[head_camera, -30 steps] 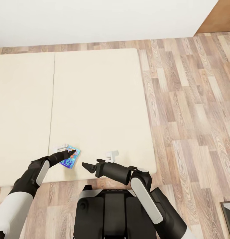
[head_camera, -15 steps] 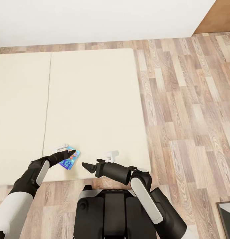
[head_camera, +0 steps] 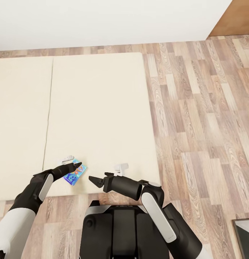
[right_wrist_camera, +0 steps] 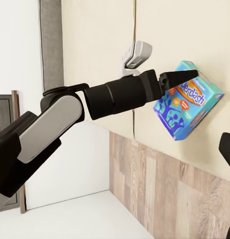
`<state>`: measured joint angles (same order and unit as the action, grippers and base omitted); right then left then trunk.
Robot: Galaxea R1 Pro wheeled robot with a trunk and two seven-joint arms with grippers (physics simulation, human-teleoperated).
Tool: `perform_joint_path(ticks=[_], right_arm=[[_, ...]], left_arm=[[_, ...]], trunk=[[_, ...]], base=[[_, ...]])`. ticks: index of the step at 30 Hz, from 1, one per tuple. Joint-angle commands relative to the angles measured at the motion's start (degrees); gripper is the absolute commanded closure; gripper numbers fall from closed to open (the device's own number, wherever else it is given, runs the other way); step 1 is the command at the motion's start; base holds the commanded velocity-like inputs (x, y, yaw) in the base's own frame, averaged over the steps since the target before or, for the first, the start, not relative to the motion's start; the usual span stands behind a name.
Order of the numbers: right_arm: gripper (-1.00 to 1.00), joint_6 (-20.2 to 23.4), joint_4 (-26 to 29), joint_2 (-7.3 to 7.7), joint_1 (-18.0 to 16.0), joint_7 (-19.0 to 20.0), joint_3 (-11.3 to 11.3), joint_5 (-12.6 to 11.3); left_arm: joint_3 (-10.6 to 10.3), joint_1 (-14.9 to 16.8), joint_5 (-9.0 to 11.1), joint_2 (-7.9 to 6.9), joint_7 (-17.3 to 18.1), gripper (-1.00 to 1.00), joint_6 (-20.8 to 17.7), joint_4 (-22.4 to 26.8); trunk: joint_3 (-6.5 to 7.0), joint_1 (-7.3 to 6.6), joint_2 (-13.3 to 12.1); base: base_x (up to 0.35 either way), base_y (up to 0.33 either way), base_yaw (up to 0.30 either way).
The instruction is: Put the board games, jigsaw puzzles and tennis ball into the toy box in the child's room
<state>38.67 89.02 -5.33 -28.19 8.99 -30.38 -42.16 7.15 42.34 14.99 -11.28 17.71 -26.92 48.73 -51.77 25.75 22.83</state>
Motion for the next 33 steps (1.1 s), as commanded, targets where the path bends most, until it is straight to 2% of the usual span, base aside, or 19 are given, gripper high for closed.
perform_joint_path(ticks=[1, 10, 33], right_arm=[[-1.00, 0.26, 0.02, -0.02, -0.02, 0.16, 0.05, 0.06], [-1.00, 0.26, 0.01, -0.03, -0.02, 0.16, 0.05, 0.07], [-1.00, 0.26, 0.01, -0.03, -0.02, 0.16, 0.05, 0.10]], left_arm=[[0.14, 0.01, 0.39, 0.03, 0.10, -1.00, -0.50, 0.05], [0.14, 0.00, 0.39, -0.04, 0.07, -1.00, -0.51, 0.05], [0.40, -0.05, 0.35, -0.26, 0.05, -1.00, -0.51, 0.05]], trunk=[[-0.06, 0.03, 0.09], [-0.06, 0.03, 0.09], [-0.06, 0.03, 0.09]], base=[[0.000, -0.034, 0.000], [0.000, -0.152, 0.000], [0.029, -0.031, 0.000]])
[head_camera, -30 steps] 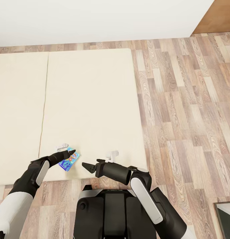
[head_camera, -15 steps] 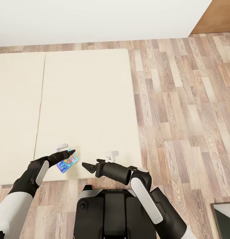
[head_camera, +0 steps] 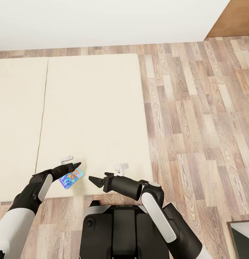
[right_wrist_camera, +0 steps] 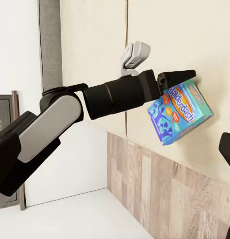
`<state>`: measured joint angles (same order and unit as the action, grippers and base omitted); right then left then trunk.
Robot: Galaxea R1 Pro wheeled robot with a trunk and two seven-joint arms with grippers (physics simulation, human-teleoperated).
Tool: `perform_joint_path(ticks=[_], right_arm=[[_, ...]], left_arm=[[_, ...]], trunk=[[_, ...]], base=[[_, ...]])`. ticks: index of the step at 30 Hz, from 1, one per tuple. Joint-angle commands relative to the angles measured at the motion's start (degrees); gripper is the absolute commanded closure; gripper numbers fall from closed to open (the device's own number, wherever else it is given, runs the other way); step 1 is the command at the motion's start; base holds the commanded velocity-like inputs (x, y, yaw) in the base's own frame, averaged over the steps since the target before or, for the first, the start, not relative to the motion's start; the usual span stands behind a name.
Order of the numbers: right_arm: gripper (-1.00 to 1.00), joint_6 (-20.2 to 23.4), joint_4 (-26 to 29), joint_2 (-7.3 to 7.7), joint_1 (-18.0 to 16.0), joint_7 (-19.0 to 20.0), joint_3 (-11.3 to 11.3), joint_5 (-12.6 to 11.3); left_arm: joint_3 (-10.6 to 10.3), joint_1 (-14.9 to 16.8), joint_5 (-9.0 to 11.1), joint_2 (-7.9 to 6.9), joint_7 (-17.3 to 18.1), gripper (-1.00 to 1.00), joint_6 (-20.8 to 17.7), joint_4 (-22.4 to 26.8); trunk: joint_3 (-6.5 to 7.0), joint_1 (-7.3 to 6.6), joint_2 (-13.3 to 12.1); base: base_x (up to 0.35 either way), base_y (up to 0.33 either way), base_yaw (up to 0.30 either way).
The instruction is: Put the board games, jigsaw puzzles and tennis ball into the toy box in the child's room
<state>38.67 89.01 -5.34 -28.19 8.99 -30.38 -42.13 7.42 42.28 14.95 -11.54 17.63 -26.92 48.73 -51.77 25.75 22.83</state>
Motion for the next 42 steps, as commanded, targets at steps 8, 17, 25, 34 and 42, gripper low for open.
perform_joint_path(ticks=[8, 17, 25, 34, 42], right_arm=[[-1.00, 0.26, 0.03, -0.02, -0.02, 0.16, 0.05, 0.04], [-1.00, 0.26, 0.02, -0.02, -0.02, 0.16, 0.05, 0.04], [-1.00, 0.26, 0.02, -0.02, -0.02, 0.16, 0.05, 0.03], [-1.00, 0.26, 0.01, -0.02, -0.02, 0.16, 0.05, -0.01], [-1.00, 0.26, -0.52, -0.02, -0.02, 0.16, 0.11, -0.03]], left_arm=[[0.28, 0.04, 0.35, -0.25, 0.12, -1.00, -0.53, 0.05], [0.44, 0.05, 0.34, -0.45, 0.10, -1.00, -0.61, 0.05], [0.64, 0.04, 0.34, -1.01, 0.12, -1.00, -1.03, 0.05], [0.65, 0.06, 0.42, -1.52, -0.53, -1.00, -1.36, 0.05], [0.62, 0.02, 0.48, -1.70, -2.19, -1.00, -1.68, 0.05]], trunk=[[-0.06, 0.03, 0.09], [-0.06, 0.03, 0.09], [-0.06, 0.03, 0.09], [-0.06, 0.03, 0.09], [-0.06, 0.03, 0.09]], base=[[0.002, -0.002, 0.000], [0.000, 0.000, 0.000], [0.000, 0.000, 0.000], [0.000, 0.000, 0.000], [0.000, 0.000, 0.000]])
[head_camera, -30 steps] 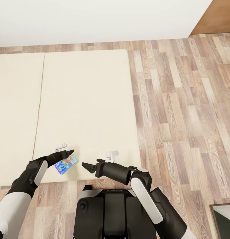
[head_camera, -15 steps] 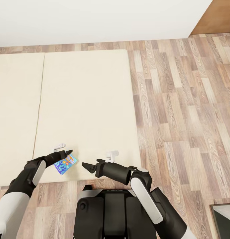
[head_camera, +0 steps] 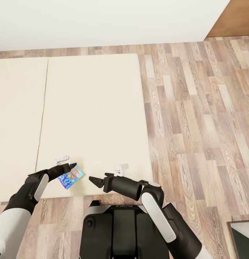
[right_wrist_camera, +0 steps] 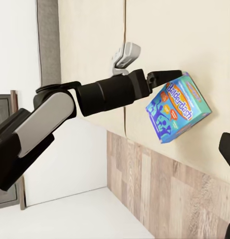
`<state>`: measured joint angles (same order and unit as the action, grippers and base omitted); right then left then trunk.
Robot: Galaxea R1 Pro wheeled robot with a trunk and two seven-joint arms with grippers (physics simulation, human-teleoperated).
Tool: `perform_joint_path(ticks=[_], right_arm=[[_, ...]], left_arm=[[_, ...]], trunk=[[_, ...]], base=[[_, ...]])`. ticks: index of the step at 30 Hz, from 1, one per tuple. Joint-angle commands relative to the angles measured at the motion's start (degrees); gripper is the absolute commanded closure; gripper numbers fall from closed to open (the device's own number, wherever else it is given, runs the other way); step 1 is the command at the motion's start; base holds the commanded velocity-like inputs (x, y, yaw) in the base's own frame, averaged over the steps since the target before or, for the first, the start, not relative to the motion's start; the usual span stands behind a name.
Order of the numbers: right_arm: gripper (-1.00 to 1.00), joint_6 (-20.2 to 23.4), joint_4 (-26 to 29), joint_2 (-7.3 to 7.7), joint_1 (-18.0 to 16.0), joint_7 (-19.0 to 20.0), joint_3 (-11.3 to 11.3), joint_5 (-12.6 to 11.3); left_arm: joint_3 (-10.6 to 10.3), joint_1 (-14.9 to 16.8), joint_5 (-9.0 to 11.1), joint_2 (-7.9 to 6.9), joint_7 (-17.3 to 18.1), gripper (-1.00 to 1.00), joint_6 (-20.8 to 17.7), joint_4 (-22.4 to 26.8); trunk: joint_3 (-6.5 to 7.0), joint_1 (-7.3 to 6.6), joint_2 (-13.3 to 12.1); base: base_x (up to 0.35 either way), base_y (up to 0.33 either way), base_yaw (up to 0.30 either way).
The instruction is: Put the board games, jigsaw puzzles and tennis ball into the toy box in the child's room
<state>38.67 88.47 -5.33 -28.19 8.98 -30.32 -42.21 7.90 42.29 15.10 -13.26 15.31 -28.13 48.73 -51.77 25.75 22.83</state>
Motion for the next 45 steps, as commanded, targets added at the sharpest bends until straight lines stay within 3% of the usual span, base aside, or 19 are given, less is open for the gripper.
perform_joint_path(ticks=[1, 25, 45], right_arm=[[-1.00, 0.26, -0.12, -0.02, -0.02, 0.16, 0.06, 0.07], [-1.00, 0.26, -1.01, -0.03, -0.02, 0.16, 0.10, 0.02], [-1.00, 0.26, -1.53, -0.03, -0.02, 0.16, 0.13, 0.00]], left_arm=[[0.15, 0.01, 0.34, -0.01, 0.01, -1.00, -0.64, 0.05], [-0.08, -0.16, 0.28, -1.33, -0.67, -1.00, -5.03, -0.19], [-0.04, -0.47, 0.22, -1.67, -1.31, -1.00, -5.57, -0.21]], trunk=[[-0.06, 0.03, 0.09], [-0.06, 0.03, 0.09], [-0.06, 0.03, 0.09]], base=[[0.000, 0.000, 0.000], [0.000, 0.000, 0.000], [0.000, 0.000, 0.000]])
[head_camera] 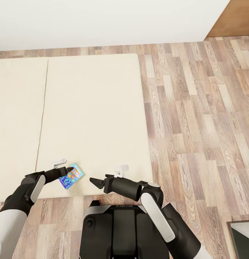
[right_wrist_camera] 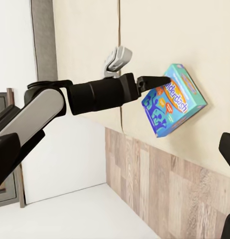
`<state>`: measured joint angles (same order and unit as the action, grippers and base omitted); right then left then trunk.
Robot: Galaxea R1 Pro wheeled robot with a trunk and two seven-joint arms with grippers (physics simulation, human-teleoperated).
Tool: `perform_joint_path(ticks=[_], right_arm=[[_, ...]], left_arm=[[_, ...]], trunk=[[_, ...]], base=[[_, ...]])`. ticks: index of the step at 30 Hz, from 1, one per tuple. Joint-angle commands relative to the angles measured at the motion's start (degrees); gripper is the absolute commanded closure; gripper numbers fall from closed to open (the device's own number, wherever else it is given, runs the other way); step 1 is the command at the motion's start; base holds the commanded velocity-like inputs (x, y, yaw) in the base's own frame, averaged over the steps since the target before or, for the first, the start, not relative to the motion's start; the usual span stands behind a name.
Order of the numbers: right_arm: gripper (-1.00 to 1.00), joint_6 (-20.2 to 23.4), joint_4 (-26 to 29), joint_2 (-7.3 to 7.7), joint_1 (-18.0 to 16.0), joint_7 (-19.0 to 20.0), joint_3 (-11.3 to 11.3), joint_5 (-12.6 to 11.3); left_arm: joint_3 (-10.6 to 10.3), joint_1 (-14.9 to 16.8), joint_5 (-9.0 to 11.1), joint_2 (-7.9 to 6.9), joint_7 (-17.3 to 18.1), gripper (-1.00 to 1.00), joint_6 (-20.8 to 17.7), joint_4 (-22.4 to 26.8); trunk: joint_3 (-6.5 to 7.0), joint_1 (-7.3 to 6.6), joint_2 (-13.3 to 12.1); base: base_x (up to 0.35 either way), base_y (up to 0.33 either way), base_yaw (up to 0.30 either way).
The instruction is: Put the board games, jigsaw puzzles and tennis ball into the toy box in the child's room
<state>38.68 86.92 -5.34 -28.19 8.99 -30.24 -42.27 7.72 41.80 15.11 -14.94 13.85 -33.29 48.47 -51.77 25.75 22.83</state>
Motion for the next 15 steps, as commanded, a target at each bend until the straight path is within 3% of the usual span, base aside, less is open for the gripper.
perform_joint_path(ticks=[1, 6, 15], right_arm=[[-1.00, 0.26, -0.02, -0.02, -0.02, 0.16, 0.03, 0.06], [-1.00, 0.26, -0.07, -0.02, -0.02, 0.16, 0.05, 0.06], [-1.00, 0.26, -0.08, -0.02, -0.02, 0.16, 0.07, 0.05]], left_arm=[[0.16, -0.01, 0.19, -0.07, 0.11, -1.00, -0.46, 0.05], [0.12, -0.11, 0.18, -0.27, 0.02, -1.00, -0.59, 0.05], [0.07, -0.14, 0.10, -0.80, -0.12, -1.00, -4.20, 0.25]], trunk=[[-0.06, 0.03, 0.09], [-0.06, 0.03, 0.09], [-0.06, 0.03, 0.09]], base=[[0.000, 0.000, 0.000], [0.000, 0.000, 0.000], [0.000, 0.000, 0.000]])
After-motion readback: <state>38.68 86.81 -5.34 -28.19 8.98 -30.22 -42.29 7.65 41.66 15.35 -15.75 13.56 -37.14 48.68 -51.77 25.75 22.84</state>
